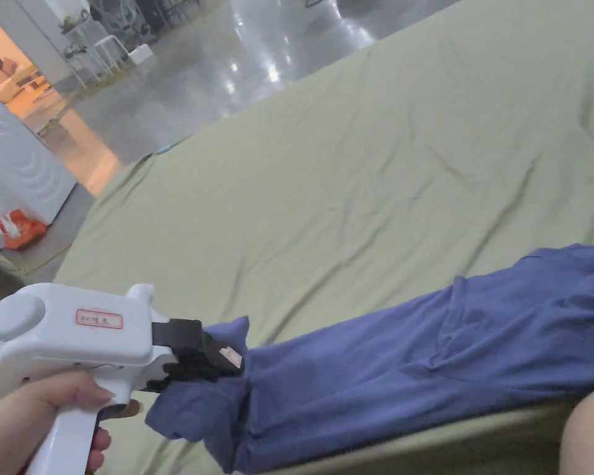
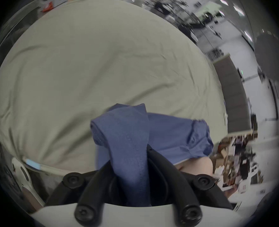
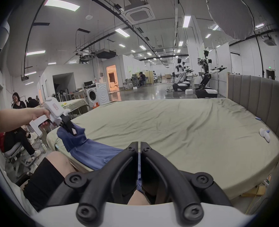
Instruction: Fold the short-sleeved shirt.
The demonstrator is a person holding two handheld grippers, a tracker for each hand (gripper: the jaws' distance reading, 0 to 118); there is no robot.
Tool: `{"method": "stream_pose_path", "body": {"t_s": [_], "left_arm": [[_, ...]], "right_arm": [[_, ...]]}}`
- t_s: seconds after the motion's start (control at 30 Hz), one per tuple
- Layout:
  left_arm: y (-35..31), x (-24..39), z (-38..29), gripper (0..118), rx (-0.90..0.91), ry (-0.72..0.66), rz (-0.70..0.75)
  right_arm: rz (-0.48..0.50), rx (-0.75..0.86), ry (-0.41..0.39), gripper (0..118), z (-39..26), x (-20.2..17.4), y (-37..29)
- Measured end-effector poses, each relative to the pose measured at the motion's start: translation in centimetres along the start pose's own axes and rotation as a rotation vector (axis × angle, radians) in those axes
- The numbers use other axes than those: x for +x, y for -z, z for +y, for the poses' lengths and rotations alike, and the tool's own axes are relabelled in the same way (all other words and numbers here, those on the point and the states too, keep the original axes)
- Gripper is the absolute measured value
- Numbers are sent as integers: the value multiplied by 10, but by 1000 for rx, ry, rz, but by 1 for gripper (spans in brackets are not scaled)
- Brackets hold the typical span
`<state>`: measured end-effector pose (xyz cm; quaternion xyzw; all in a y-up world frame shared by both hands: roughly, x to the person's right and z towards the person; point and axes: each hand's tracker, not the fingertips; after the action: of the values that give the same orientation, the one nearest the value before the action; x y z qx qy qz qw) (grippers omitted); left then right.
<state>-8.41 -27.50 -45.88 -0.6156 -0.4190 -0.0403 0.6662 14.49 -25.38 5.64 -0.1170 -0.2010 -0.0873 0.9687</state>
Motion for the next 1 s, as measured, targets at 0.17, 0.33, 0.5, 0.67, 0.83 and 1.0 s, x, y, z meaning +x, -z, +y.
{"method": "stream_pose_path", "body": {"t_s": [0.17,0.33,0.5,0.67,0.83,1.0], "left_arm": [[75,65,-7,5,-106,103,30],[134,91,-6,54,-123,142,0],[117,120,-4,101,-3,158,-101],[71,117,-20,24,95,270,62],[111,102,-41,2,-39,347,236],[145,142,-51,2,-39,348,68]], "right_arm": [[-9,13,22,5,-6,17,-17],[-51,3,9,5,-11,28,-36],[-81,0,40,5,-22,37,-51],[-93,-17,64,5,-29,38,-51],[-76,-24,64,5,-31,28,-49],[-79,-52,14,5,-26,18,-53]]}}
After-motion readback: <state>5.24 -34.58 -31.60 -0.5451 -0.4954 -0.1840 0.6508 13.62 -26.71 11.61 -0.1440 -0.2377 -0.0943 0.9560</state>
